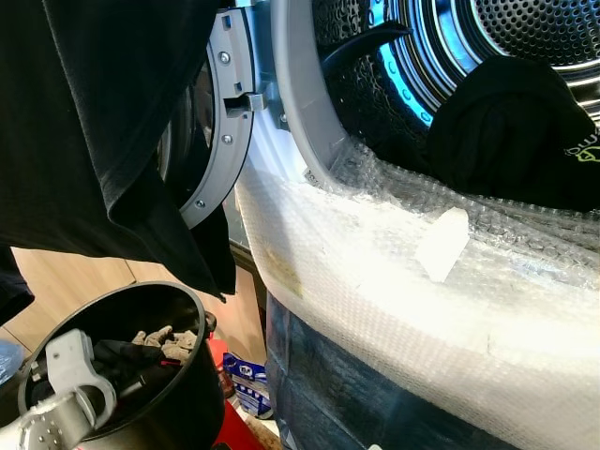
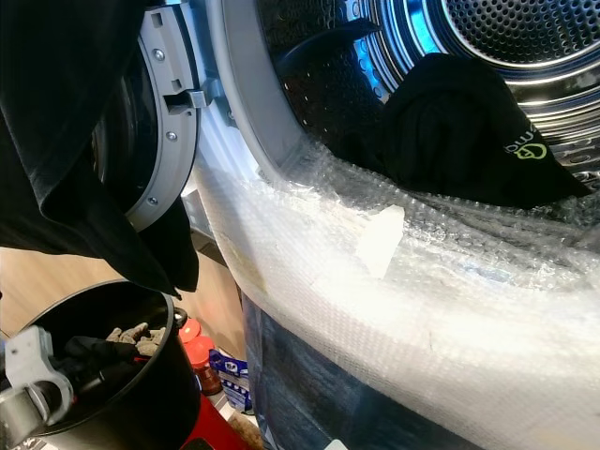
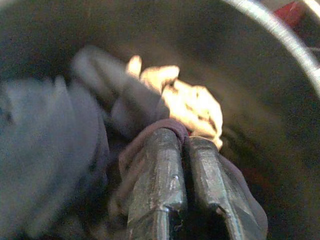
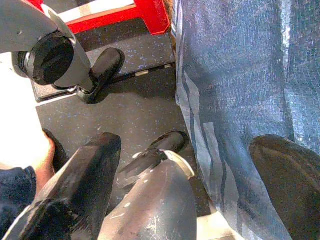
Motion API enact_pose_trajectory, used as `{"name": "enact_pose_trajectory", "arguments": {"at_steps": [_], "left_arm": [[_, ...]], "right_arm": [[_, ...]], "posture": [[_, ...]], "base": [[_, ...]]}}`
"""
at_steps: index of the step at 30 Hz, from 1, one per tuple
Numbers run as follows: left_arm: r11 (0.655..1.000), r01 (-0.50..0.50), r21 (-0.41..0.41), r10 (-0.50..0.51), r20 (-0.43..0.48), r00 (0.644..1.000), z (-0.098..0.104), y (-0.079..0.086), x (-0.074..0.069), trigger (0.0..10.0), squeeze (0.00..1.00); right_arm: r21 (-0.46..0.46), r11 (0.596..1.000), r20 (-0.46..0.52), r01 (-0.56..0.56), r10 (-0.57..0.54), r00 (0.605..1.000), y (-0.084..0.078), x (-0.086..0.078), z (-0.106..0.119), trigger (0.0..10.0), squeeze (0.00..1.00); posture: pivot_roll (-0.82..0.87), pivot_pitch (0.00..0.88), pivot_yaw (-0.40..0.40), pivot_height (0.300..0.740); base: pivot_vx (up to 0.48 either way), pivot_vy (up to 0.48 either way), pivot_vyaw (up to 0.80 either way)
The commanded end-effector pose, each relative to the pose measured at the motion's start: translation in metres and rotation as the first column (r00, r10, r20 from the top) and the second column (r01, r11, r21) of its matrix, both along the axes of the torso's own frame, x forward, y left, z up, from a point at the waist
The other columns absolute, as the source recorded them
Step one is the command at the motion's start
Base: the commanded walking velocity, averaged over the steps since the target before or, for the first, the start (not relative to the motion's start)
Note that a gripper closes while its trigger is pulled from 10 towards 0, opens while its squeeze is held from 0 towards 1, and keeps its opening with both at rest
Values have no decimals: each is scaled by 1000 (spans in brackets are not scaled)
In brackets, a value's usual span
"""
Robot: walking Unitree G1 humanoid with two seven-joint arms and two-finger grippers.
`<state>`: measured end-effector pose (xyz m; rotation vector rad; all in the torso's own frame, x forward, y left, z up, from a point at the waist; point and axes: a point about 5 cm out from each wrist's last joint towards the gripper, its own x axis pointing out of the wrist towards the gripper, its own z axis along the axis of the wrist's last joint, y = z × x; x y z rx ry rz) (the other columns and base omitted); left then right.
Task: Clothes washing
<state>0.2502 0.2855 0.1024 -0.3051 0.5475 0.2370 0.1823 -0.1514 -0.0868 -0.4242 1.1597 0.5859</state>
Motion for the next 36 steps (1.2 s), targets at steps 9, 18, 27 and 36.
{"name": "enact_pose_trajectory", "arguments": {"at_steps": [9,18,27,36], "left_arm": [[852,468,235,-516,216,829,91,-59,22,0,0],[616,726,306,-787,270,554,129,-128,24,0,0],[209,942,261,-955,262,139,129,-185,7,0,0],[-143,958,250,-909,349,-227,129,-237,-13,0,0]], "right_arm": [[-1,1000,6,9,-9,1000,1,-3,-2,10000,0],[1,1000,5,8,-8,1000,2,-6,-3,10000,0],[10,1000,13,18,-18,1000,4,-4,-2,10000,0],[16,999,19,27,-28,999,5,-2,-1,10000,0]], "posture": [[145,0,51,740],[139,0,54,740],[122,0,70,740],[109,0,67,740]], "base": [[0,0,0],[0,0,0],[0,0,0],[0,0,0]]}}
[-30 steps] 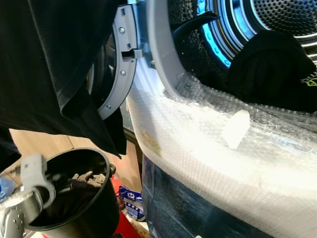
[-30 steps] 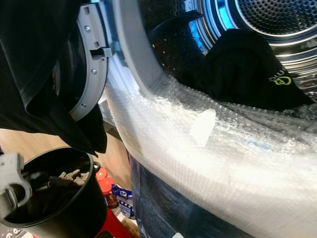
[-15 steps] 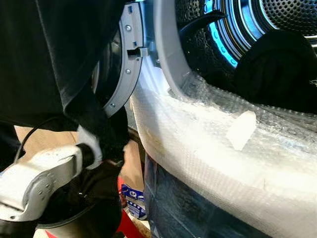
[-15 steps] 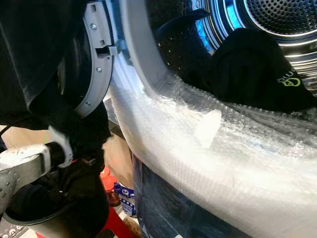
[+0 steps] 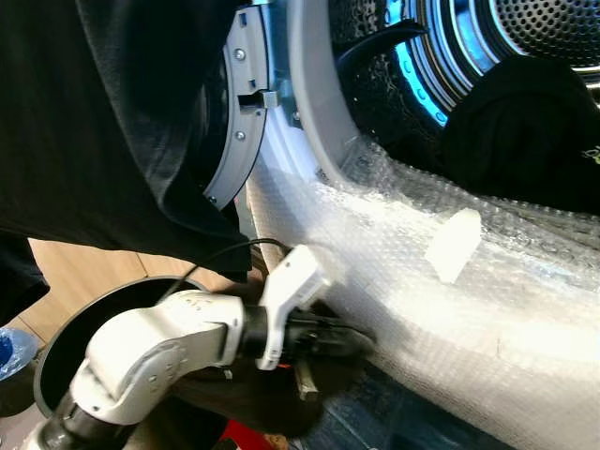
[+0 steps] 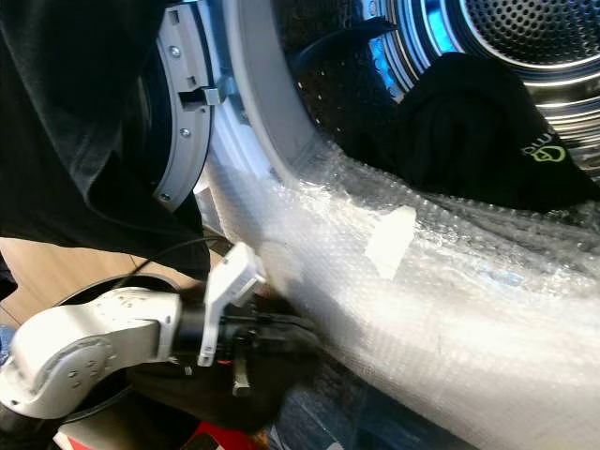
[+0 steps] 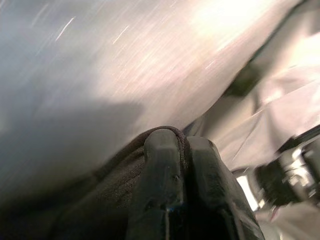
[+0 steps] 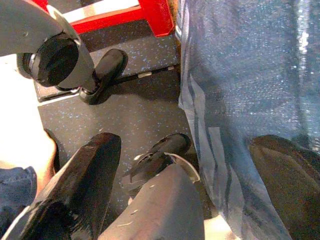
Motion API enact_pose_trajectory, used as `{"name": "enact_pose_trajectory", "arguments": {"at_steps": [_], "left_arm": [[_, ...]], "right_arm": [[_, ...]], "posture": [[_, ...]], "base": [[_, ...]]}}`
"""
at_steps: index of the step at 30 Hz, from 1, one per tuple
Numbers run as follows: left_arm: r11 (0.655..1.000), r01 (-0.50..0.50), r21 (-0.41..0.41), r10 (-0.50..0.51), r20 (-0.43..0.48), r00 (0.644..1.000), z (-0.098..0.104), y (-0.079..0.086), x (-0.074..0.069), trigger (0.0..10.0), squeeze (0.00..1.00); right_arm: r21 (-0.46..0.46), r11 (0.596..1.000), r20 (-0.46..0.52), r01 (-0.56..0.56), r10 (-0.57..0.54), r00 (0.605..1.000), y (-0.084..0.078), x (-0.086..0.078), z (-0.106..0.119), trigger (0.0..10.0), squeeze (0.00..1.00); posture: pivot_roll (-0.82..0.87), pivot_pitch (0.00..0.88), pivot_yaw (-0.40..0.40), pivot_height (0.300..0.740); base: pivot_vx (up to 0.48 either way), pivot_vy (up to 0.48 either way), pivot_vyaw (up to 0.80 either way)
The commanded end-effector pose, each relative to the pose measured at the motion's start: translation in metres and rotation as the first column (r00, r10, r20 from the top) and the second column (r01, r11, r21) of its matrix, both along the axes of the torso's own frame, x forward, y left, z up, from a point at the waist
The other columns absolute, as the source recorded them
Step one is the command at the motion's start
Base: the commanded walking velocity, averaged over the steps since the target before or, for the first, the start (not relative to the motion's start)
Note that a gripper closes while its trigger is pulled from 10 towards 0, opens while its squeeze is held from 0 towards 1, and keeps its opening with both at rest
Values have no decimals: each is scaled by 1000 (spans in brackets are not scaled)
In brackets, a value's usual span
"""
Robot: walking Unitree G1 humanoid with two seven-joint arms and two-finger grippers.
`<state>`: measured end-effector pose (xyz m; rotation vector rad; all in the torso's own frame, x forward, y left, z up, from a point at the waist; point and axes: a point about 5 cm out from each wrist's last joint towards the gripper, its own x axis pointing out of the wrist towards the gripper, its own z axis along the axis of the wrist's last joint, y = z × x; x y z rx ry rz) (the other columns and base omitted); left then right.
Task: Clothes washing
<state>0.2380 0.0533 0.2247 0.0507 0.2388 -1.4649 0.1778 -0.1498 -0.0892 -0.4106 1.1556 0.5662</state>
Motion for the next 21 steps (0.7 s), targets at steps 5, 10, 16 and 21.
{"name": "enact_pose_trajectory", "arguments": {"at_steps": [5,10,16,21], "left_arm": [[955,243,-173,-239,43,970,12,-22,-9,0,0],[948,244,-204,-245,23,969,7,-40,-9,0,0],[977,94,-192,-100,-23,995,-14,-16,2,0,0],[972,-149,-181,144,-40,989,-20,25,18,0,0]], "right_arm": [[22,1000,13,13,-13,1000,6,2,1,10000,0],[25,999,23,28,-28,999,6,3,1,10000,0],[15,1000,57,7,-7,998,-3,6,3,10000,0],[-2,992,55,-123,123,991,-15,1,3,10000,0]], "posture": [[97,0,71,740],[78,0,72,740],[75,0,69,740],[79,0,62,740]], "base": [[0,0,0],[0,0,0],[0,0,0],[0,0,0]]}}
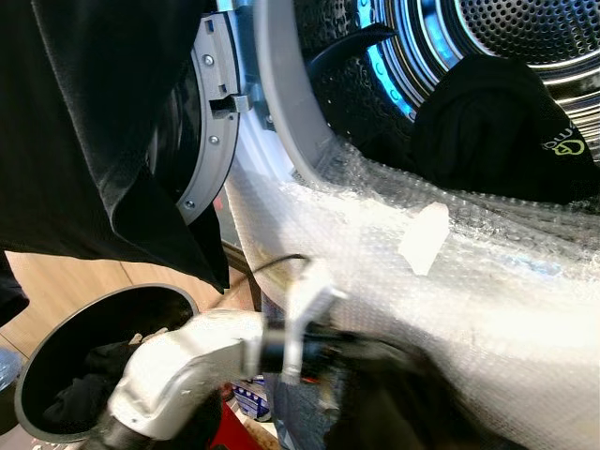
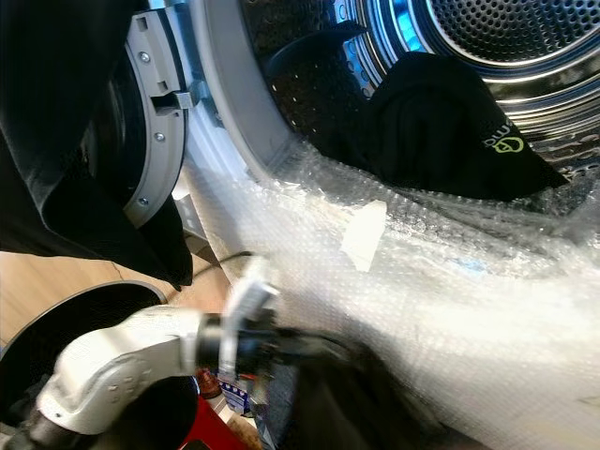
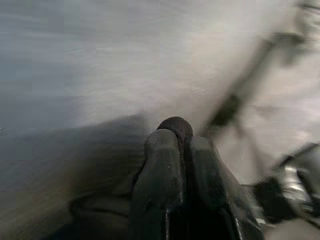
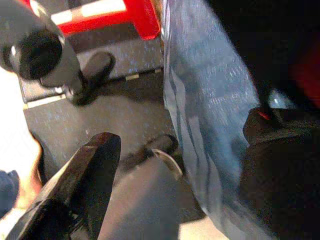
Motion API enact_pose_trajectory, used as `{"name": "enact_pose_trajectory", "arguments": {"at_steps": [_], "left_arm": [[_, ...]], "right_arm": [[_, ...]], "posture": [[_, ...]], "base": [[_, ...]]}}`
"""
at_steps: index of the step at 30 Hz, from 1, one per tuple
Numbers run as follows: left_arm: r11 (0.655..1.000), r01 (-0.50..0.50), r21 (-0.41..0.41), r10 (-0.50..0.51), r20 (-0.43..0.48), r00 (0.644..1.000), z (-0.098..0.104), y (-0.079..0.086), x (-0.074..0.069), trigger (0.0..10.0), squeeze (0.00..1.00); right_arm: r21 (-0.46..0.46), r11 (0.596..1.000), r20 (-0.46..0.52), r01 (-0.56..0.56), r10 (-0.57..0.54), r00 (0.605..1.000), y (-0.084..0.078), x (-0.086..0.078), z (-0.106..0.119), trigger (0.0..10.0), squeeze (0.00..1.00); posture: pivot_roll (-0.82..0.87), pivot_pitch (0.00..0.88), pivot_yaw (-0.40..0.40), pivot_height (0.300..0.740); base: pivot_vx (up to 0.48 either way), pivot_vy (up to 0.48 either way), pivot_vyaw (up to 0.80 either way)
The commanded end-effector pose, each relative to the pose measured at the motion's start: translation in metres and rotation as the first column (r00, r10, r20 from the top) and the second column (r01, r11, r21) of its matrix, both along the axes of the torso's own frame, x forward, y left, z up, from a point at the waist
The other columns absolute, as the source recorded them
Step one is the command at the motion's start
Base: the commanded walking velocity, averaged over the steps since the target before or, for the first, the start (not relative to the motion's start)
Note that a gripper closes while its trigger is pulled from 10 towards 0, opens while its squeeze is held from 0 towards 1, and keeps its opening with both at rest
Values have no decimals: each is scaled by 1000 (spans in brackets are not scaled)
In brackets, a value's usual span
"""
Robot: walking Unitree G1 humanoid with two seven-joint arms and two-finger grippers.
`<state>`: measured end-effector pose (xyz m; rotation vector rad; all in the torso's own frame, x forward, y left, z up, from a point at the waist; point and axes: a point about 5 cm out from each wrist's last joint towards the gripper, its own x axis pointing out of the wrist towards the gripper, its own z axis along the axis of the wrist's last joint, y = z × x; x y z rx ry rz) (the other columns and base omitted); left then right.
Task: Clothes washing
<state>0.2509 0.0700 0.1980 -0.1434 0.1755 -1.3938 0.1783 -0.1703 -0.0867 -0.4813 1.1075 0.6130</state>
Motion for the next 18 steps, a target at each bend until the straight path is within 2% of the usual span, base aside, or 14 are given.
{"name": "enact_pose_trajectory", "arguments": {"at_steps": [1,2,3,4,5,8,11,14,15,16,18], "left_arm": [[995,-97,-22,97,39,994,7,15,8,0,0],[993,-115,-25,116,39,993,6,18,9,0,0],[978,-205,-39,206,23,978,4,28,15,0,0],[968,-247,-40,248,15,969,2,33,18,0,0],[966,-257,-31,257,17,966,0,35,18,0,0],[970,-242,25,242,-6,970,-14,40,10,0,0],[978,-189,84,192,-28,981,-26,41,-1,0,0],[981,-163,102,168,-41,985,-31,43,-6,0,0],[982,-159,103,164,-43,986,-31,44,-6,0,0],[983,-151,108,156,-46,987,-32,45,-7,0,0],[983,-141,114,147,-49,988,-33,46,-8,0,0]], "right_arm": [[14,998,5,-69,69,998,2,-1,0,10000,0],[13,997,0,-82,82,997,1,-2,0,10000,0],[18,988,-26,-155,155,988,-3,-9,-1,10000,0],[24,982,-41,-188,189,981,-5,-12,-2,10000,0],[31,979,-51,-204,205,977,-6,-14,-2,10000,0],[74,959,-75,-272,277,958,-13,-19,0,10000,0],[120,948,-51,-294,302,952,-19,-14,6,10000,0],[162,916,-23,-367,376,926,-27,-11,14,10000,0],[178,912,-15,-369,378,926,-30,-10,16,10000,161],[209,907,0,-364,373,928,-32,-7,20,10000,1000],[244,900,19,-361,368,930,-35,-4,25,10000,1000]], "posture": [[81,0,58,740],[81,0,58,740],[80,0,52,740],[80,0,51,740],[80,0,50,740],[79,0,49,740],[67,0,54,740],[61,0,52,740],[61,0,52,740],[61,0,51,740],[61,0,51,740]], "base": [[0,0,0],[0,0,0],[0,0,0],[0,0,0],[0,0,0],[0,0,0],[0,0,0],[0,0,0],[0,0,0],[0,0,0],[0,0,0]]}}
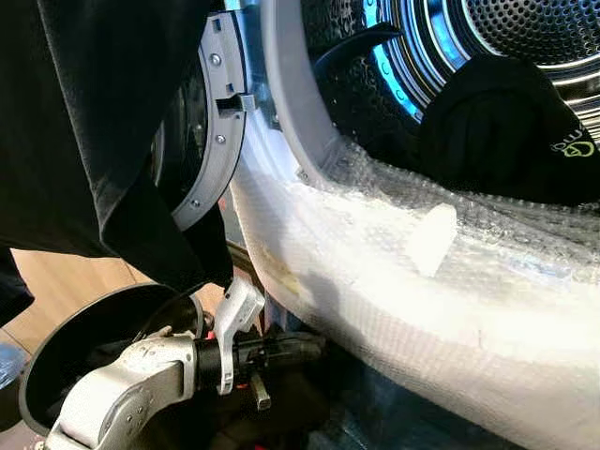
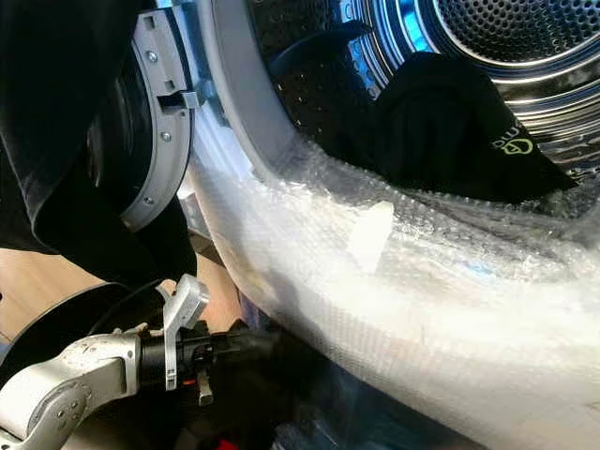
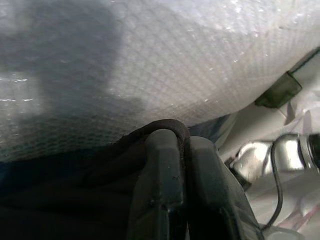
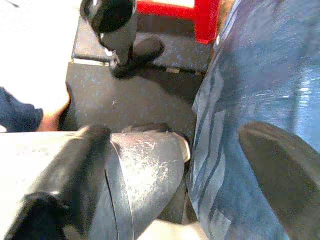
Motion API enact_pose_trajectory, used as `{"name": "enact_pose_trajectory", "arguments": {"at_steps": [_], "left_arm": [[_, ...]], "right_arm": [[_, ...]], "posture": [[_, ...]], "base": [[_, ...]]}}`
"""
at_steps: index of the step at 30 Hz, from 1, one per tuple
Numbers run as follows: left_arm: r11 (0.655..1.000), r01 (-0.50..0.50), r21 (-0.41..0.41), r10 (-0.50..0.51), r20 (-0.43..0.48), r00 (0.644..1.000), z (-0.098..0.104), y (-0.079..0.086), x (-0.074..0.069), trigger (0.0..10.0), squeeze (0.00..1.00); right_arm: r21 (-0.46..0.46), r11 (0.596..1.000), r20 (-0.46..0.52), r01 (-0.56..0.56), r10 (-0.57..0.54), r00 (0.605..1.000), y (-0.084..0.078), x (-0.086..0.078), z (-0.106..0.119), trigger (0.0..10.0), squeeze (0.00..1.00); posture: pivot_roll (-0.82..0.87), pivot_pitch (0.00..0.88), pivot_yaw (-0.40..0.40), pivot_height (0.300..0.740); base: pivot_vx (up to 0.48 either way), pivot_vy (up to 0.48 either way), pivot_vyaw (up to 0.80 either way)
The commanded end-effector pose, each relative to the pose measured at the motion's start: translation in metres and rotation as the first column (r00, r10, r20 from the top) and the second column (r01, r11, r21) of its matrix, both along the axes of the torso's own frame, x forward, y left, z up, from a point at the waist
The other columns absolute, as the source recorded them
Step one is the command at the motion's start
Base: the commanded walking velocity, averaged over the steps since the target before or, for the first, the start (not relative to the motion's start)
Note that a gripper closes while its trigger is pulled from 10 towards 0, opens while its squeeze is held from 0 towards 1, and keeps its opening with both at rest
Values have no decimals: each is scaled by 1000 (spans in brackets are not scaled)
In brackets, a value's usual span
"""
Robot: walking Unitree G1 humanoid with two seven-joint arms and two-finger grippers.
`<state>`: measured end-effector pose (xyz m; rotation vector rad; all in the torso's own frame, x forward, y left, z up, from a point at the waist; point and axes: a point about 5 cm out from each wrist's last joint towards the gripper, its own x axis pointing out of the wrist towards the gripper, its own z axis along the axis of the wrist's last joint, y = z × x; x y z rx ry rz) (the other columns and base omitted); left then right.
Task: Clothes washing
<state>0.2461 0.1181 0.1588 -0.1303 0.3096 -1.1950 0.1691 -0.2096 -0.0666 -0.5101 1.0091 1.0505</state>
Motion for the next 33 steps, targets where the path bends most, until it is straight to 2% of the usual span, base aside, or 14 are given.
{"name": "enact_pose_trajectory", "arguments": {"at_steps": [1,4,6,9,10,12,17,18,20,23,25,27,28,33], "left_arm": [[998,51,33,-52,27,998,1,-1,-4,0,0],[997,59,47,-60,23,998,-2,-1,-5,0,0],[996,85,42,-85,2,996,-5,-3,-7,0,0],[993,109,45,-109,-11,994,-9,-5,-8,0,0],[991,131,39,-130,-18,991,-11,-9,-10,0,0],[990,138,38,-138,-19,990,-11,-10,-10,0,0],[984,169,61,-169,-2,986,-16,-23,-8,0,0],[986,157,58,-158,16,987,-14,-29,-4,0,0],[989,143,43,-144,24,989,-12,-34,0,0,0],[980,199,10,-199,27,980,-11,-49,-4,0,0],[973,229,17,-230,36,973,-12,-57,-5,0,0],[973,232,18,-232,39,972,-12,-59,-5,0,0],[968,251,6,-251,46,967,-10,-65,-5,0,0],[965,262,4,-262,52,964,-11,-72,-6,0,0]], "right_arm": [[148,989,35,-2,-3,999,0,13,17,10000,1000],[185,983,48,-6,-3,999,-2,16,23,10000,1000],[262,964,94,-35,11,995,-8,23,42,10000,1000],[319,944,132,-80,39,991,-13,27,63,10000,1000],[342,933,154,-115,65,986,-15,27,76,10000,1000],[348,929,159,-127,75,984,-15,27,80,10000,1000],[398,898,157,-188,135,978,-7,15,96,10000,1000],[427,883,145,-195,145,979,-1,11,102,10000,1000],[437,879,138,-189,142,980,3,8,106,10000,1000],[467,869,130,-160,112,985,15,8,113,10000,1000],[499,861,153,-99,25,988,25,15,118,10000,1000],[501,862,159,-75,-6,987,27,18,119,10000,1000],[541,841,162,1,-105,981,37,25,122,10000,1000],[585,808,141,73,-190,972,54,28,133,10000,1000]], "posture": [[57,0,52,740],[50,0,54,740],[38,0,59,740],[30,0,61,740],[22,0,62,740],[22,0,62,740],[10,0,55,740],[8,0,54,740],[8,0,54,740],[-14,0,55,740],[-15,0,54,740],[-15,0,54,740],[-15,0,52,740],[-15,0,53,740]], "base": [[0,0,0],[0,0,0],[0,0,0],[0,0,0],[0,0,0],[0,0,0],[0,0,0],[0,0,0],[0,0,0],[0,0,0],[0,0,0],[0,0,0],[0,0,0],[0,0,0]]}}
